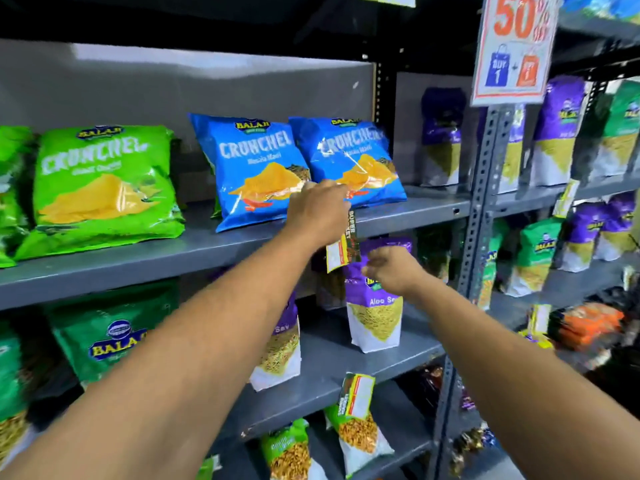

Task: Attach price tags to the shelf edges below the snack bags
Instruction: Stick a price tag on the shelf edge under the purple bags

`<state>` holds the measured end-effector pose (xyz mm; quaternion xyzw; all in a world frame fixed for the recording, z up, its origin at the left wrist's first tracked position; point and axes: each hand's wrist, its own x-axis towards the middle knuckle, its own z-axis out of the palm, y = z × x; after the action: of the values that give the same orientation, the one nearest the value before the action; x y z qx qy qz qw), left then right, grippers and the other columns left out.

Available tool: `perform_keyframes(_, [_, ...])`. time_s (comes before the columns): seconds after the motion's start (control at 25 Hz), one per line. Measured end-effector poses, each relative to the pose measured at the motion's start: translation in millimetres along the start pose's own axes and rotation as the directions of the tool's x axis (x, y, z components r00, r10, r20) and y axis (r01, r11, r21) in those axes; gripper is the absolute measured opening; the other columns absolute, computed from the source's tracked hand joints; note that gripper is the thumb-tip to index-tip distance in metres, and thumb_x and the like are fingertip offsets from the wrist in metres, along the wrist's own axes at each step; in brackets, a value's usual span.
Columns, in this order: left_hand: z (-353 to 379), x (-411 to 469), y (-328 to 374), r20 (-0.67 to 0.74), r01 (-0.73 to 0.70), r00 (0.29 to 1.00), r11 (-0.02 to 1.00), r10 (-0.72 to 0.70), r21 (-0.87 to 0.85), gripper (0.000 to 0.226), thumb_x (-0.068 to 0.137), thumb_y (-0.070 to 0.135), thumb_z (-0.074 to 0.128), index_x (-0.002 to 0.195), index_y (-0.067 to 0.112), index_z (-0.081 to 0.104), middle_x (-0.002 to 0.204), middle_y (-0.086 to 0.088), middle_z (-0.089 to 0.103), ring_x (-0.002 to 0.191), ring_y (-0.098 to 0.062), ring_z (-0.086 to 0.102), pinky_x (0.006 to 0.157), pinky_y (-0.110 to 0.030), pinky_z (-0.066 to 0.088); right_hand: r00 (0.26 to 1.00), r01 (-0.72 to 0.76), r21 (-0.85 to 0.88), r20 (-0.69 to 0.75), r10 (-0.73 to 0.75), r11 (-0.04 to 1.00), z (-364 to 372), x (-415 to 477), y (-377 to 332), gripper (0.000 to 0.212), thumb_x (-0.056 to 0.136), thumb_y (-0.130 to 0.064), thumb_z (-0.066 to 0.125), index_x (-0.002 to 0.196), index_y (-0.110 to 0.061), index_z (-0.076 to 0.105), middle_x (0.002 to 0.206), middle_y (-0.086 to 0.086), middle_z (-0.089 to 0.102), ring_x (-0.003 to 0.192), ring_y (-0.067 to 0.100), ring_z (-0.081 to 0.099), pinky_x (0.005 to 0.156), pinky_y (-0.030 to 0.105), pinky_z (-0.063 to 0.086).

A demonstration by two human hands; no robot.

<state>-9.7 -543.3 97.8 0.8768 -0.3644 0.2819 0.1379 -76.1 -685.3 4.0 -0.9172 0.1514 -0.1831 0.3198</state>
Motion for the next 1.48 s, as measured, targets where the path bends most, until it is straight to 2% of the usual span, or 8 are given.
perform_keyframes(0.12, [-1,16,-1,0.153,0.055,0.986,0.997,-0.062,0.049,0.022,0.094,0.028,0.044,0.079,0.017,0.055,0.109,-0.017,0.066,0.103,-0.039,0.055,0.073,-0.04,0.039,0.998,-0.047,0.393,-0.019,0.059,0.919,11,4,-1,0.031,0.086,-0.011,0.067,0.114,0.002,0.063,0.097,0.014,0.069,0.085,0.023,0.063,0.072,0.03,0.051])
perform_keyframes(0.24, [-5,15,4,0.184,0.109,0.978,0.994,-0.102,-0.027,0.027,0.093,0.029,0.049,0.072,0.017,0.06,0.088,-0.012,0.065,0.095,-0.038,0.057,0.069,-0.038,0.039,0.996,-0.068,0.608,-0.003,0.088,0.791,16,10,-1,0.015,0.084,-0.015,0.069,0.099,-0.013,0.068,0.073,-0.002,0.065,0.06,0.007,0.052,0.046,0.013,0.039])
perform_keyframes(0.4, [-9,3,16,0.188,0.113,0.977,0.99,-0.096,-0.082,0.025,0.088,0.033,0.058,0.071,0.019,0.068,0.084,-0.008,0.069,0.094,-0.033,0.06,0.077,-0.04,0.051,0.999,-0.025,0.595,-0.021,0.046,0.803,13,13,2,0.013,0.084,-0.019,0.068,0.071,-0.02,0.069,0.061,-0.005,0.063,0.055,0.008,0.048,0.055,0.023,0.042])
perform_keyframes(0.56, [-8,-13,23,0.118,0.175,0.979,0.982,-0.165,-0.074,0.012,0.084,0.024,0.061,0.087,0.023,0.072,0.1,-0.004,0.073,0.1,-0.028,0.06,0.082,-0.042,0.052,0.998,0.04,0.499,0.021,-0.058,0.866,1,8,14,0.009,0.086,-0.02,0.067,0.082,-0.015,0.072,0.069,-0.003,0.067,0.056,0.004,0.054,0.058,0.018,0.044])
perform_keyframes(0.68, [-3,-33,23,0.063,0.282,0.959,0.952,-0.276,-0.116,0.01,0.08,0.024,0.059,0.081,0.024,0.069,0.092,-0.001,0.073,0.094,-0.027,0.064,0.08,-0.042,0.054,0.993,0.098,0.456,0.015,-0.118,0.885,-9,3,24,0.009,0.087,-0.018,0.065,0.087,-0.013,0.073,0.062,-0.011,0.061,0.045,-0.003,0.048,0.051,0.015,0.036])
perform_keyframes(0.84, [21,-65,26,0.036,0.459,0.884,0.85,-0.467,-0.259,0.009,0.075,0.029,0.063,0.067,0.025,0.063,0.072,0.004,0.069,0.08,-0.024,0.066,0.074,-0.04,0.057,0.989,0.147,0.444,-0.094,-0.117,0.884,-26,6,26,0.013,0.085,-0.016,0.068,0.097,-0.014,0.07,0.068,-0.005,0.059,0.061,0.01,0.052,0.063,0.026,0.043])
perform_keyframes(0.96, [30,-72,30,-0.008,0.534,0.824,0.783,-0.566,-0.32,0.02,0.079,0.039,0.067,0.069,0.022,0.066,0.072,0.002,0.071,0.079,-0.024,0.066,0.07,-0.036,0.056,0.979,0.18,0.445,-0.167,-0.116,0.877,-38,14,18,0.011,0.079,-0.019,0.075,0.083,-0.02,0.065,0.066,-0.007,0.06,0.066,0.012,0.058,0.068,0.027,0.049])
perform_keyframes(1.48, [40,-49,27,-0.219,0.514,0.813,0.841,-0.54,-0.166,0.021,0.083,0.042,0.065,0.078,0.023,0.07,0.079,0.001,0.073,0.079,-0.026,0.065,0.066,-0.036,0.053,0.97,0.19,0.284,-0.205,-0.134,0.94,-42,39,10,0.023,0.08,-0.035,0.072,0.061,-0.031,0.06,0.066,-0.015,0.063,0.075,0.013,0.064,0.062,0.028,0.047])
